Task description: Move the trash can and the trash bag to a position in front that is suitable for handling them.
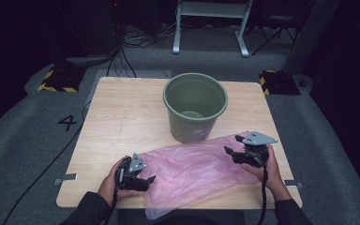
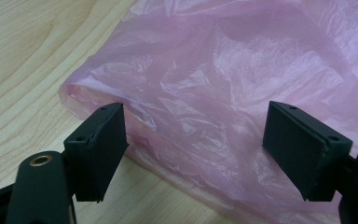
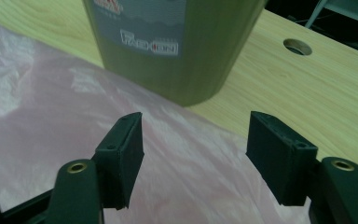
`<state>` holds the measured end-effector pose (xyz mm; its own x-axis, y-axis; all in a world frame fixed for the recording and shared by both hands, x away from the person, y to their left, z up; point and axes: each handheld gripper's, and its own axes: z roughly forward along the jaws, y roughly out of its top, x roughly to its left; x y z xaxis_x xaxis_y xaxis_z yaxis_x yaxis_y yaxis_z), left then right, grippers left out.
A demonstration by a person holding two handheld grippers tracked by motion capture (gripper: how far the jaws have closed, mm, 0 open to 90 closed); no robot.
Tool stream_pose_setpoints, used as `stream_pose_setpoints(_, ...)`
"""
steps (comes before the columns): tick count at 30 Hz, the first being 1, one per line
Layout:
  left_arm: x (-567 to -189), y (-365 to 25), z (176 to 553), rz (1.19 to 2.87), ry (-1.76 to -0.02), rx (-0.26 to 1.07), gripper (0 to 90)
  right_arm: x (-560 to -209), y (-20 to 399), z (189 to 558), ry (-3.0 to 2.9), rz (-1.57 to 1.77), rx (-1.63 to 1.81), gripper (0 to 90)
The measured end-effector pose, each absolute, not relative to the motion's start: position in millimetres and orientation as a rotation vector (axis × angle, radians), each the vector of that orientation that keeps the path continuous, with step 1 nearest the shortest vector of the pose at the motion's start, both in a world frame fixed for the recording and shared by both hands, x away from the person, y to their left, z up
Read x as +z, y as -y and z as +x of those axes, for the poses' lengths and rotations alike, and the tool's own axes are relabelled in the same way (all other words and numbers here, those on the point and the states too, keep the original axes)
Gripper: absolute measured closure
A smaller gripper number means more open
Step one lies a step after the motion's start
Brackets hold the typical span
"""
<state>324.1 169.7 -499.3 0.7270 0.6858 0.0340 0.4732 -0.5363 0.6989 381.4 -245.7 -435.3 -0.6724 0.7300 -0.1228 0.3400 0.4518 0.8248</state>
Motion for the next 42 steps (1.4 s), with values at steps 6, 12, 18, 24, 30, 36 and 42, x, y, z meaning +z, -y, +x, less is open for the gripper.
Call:
stream_pose_setpoints(6, -502, -174, 328, 2.227, -0.864, 0.368, 19.4, -431, 232, 394, -2.227, 0.899, 1.149, 35.1)
stream_pose_setpoints(12, -503, -178, 334, 2.205, -0.904, 0.372, 18.1, -425, 217, 404, -2.228, 0.887, 1.178, 30.9)
stream_pose_setpoints(18, -503, -179, 335, 2.201, -0.922, 0.378, 17.6, -422, 206, 414, -2.228, 0.878, 1.181, 30.8)
stream_pose_setpoints(24, -503, -182, 338, 2.183, -0.963, 0.402, 17.2, -419, 199, 419, -2.213, 0.884, 1.178, 30.6)
stream_pose_setpoints(30, -504, -185, 339, 2.175, -0.973, 0.408, 17.1, -417, 193, 424, -2.206, 0.878, 1.17, 30.8)
stream_pose_setpoints(36, -504, -185, 339, 2.173, -0.979, 0.404, 17.1, -417, 184, 431, -2.21, 0.891, 1.159, 29.0)
stream_pose_setpoints(42, -504, -185, 338, 2.173, -0.98, 0.403, 17.1, -416, 180, 435, -2.211, 0.894, 1.152, 28.7)
